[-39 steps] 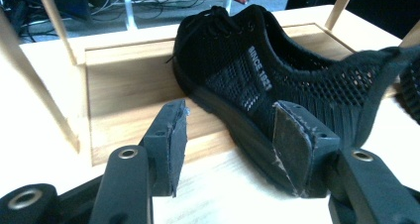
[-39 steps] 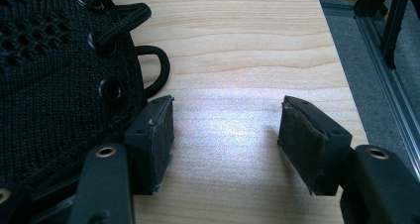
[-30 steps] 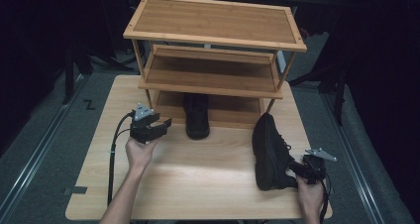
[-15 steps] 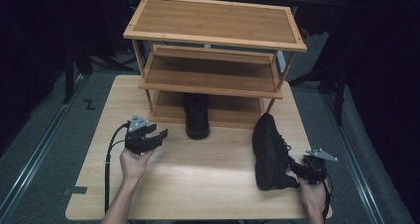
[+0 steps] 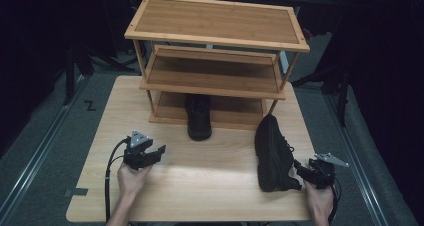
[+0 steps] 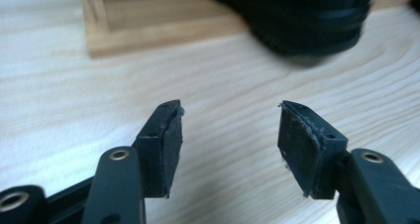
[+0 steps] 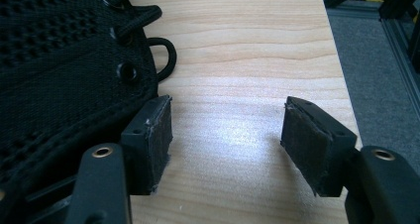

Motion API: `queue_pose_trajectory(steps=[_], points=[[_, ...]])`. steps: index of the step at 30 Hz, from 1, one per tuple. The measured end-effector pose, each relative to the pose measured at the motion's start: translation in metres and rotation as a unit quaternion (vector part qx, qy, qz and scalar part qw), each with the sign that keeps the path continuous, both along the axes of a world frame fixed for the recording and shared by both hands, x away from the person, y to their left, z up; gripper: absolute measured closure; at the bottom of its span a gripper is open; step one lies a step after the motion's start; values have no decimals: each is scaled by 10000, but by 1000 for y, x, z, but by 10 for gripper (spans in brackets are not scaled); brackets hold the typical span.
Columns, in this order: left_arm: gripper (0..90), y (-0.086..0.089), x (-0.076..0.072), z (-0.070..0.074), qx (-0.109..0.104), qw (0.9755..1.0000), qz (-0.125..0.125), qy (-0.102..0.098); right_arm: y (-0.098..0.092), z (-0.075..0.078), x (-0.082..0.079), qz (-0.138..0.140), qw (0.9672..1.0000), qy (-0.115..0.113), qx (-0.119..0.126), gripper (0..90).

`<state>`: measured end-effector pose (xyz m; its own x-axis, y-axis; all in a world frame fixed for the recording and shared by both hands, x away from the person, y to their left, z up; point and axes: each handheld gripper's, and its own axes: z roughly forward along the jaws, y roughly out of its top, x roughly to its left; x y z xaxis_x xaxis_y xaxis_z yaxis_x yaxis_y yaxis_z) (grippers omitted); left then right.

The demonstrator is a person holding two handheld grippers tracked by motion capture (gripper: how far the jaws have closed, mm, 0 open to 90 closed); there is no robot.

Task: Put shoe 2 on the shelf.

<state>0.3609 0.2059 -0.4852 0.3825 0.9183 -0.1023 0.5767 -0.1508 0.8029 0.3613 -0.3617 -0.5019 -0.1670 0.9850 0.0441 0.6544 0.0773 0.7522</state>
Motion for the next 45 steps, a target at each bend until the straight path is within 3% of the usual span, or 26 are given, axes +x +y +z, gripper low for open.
queue_pose_trajectory(steps=[14,21,28,45], points=[[416,12,-6,-22,453,9979,385,238,4,0,-18,402,9990,-111,-178,310],[413,12,-7,-27,487,9976,444,207,2,-3,-16,499,9987,13,-66,285],[385,15,-5,-27,418,9977,487,239,11,-3,-6,640,9979,56,-29,273],[357,11,-4,-27,510,9969,545,240,12,9,-11,743,9965,-323,201,313]])
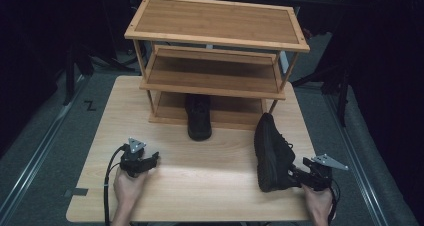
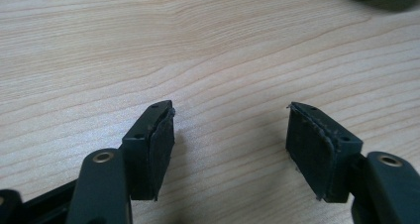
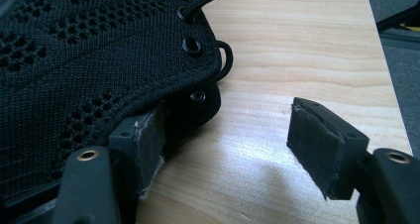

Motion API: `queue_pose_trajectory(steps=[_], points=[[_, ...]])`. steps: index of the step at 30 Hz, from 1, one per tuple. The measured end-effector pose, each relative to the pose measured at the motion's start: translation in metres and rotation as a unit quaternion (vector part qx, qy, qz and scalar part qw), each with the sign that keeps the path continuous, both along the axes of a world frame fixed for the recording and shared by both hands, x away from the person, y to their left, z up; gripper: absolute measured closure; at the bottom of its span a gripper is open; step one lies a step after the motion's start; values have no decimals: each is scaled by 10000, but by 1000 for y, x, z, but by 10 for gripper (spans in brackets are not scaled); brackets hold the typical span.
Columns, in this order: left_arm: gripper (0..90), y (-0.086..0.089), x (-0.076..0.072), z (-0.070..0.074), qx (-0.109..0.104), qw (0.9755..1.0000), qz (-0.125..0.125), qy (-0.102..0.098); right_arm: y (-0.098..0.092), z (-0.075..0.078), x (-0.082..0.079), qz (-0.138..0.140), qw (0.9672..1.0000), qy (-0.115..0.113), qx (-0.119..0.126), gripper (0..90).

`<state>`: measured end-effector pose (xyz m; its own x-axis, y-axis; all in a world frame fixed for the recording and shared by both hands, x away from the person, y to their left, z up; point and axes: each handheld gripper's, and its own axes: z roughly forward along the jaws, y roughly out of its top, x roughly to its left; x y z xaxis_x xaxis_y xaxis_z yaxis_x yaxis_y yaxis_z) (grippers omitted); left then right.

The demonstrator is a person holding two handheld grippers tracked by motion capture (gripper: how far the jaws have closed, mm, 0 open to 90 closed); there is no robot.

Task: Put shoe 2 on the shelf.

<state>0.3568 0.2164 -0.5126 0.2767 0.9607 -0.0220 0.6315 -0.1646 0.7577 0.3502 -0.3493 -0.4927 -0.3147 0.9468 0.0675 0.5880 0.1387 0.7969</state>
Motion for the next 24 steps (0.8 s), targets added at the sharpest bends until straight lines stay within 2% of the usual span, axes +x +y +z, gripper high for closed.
queue_pose_trajectory(steps=[5,13,19,24], points=[[353,0,0,0,-6,10000,-6,0,5,4,-3,88,9998,-118,-126,374],[347,-1,0,0,25,10000,-23,6,6,9,-3,119,9998,-167,-46,387],[336,-1,0,0,62,10000,-49,14,8,17,-3,297,9990,-340,72,382],[331,-2,-1,0,50,10000,-59,12,12,23,-1,393,9984,-394,130,375]])
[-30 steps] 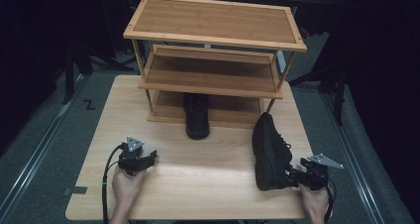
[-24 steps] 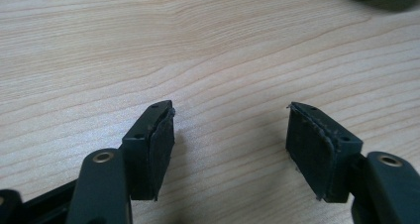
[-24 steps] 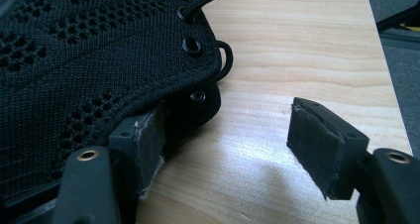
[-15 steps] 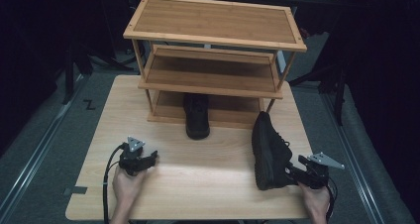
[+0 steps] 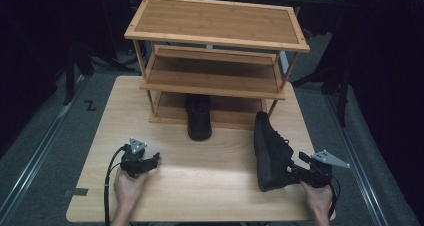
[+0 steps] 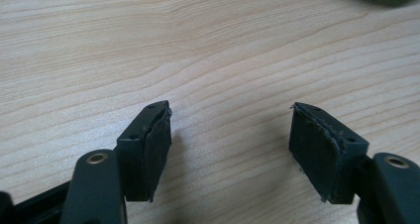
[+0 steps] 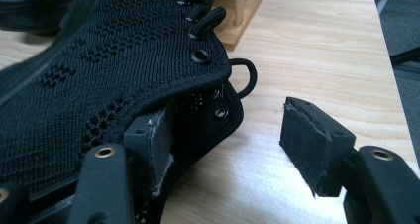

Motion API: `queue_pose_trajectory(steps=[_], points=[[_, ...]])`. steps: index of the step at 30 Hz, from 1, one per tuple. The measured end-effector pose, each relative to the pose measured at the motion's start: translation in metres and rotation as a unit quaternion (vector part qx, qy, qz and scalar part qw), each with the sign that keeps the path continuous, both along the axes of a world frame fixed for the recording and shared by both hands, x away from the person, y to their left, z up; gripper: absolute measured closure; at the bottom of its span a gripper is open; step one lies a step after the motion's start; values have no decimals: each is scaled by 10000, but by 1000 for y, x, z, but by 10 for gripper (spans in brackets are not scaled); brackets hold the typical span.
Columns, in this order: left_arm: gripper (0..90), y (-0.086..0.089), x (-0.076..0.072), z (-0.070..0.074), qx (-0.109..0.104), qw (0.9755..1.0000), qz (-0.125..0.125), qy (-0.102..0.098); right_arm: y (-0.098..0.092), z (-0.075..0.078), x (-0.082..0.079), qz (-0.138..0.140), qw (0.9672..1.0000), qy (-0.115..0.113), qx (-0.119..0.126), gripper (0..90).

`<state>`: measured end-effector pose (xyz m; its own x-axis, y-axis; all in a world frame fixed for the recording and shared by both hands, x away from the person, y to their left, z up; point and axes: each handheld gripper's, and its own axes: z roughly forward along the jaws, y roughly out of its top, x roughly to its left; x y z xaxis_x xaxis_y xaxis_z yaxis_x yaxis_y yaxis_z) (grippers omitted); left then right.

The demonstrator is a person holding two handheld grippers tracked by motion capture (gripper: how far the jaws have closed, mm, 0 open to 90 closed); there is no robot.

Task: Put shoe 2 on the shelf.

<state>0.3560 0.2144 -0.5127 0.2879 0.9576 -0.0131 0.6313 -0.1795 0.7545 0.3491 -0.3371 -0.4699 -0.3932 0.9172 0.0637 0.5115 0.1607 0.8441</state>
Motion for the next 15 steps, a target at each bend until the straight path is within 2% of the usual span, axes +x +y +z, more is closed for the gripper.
queue_pose_trajectory(steps=[15], points=[[325,0,0,0,0,10000,-13,-1,13,11,7,187,9998,-93,-56,382]])
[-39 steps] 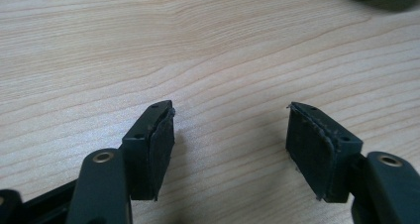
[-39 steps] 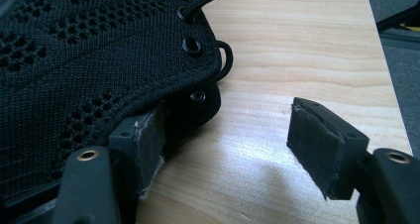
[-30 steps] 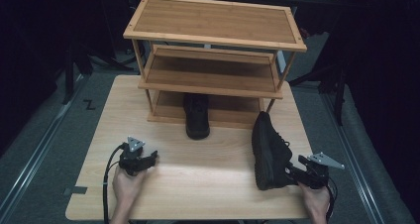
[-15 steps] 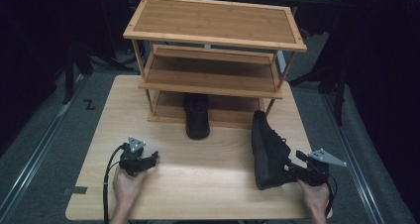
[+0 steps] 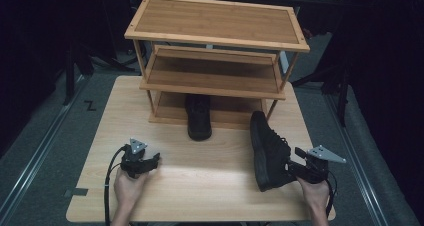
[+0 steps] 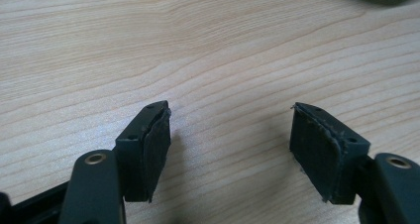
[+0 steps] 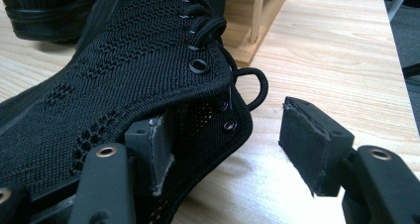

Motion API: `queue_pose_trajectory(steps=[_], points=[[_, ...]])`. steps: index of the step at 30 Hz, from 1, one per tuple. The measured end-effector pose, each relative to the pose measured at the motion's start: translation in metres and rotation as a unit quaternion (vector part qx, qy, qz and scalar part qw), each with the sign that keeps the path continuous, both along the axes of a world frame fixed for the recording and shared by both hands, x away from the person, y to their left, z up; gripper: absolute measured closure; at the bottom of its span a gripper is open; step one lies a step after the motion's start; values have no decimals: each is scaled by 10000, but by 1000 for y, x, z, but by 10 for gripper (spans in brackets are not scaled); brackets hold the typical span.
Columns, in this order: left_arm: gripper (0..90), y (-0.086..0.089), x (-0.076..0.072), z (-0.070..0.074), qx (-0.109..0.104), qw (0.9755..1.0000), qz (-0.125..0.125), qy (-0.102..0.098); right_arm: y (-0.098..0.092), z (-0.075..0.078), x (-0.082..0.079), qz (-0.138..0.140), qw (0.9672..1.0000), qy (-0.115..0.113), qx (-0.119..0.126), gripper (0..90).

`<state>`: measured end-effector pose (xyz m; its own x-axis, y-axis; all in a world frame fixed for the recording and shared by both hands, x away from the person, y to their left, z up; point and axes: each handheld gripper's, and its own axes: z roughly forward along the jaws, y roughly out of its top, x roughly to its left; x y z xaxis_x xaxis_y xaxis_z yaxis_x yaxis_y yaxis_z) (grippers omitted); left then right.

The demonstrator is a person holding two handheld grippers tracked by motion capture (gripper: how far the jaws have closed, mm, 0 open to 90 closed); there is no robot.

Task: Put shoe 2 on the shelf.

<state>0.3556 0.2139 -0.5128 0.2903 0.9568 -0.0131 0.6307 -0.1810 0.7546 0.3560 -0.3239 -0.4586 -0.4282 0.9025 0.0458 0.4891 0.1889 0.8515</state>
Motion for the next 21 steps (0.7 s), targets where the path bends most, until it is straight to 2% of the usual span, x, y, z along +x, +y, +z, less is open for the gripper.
queue_pose_trajectory(steps=[12,16,21], points=[[325,0,0,0,1,10000,-1,2,13,8,5,145,9998,-64,-91,395],[316,0,-3,0,-154,9999,-21,15,19,10,7,125,9998,-61,-127,401],[315,-2,-3,0,-55,10000,-53,11,29,12,12,183,9996,-45,-187,409]])
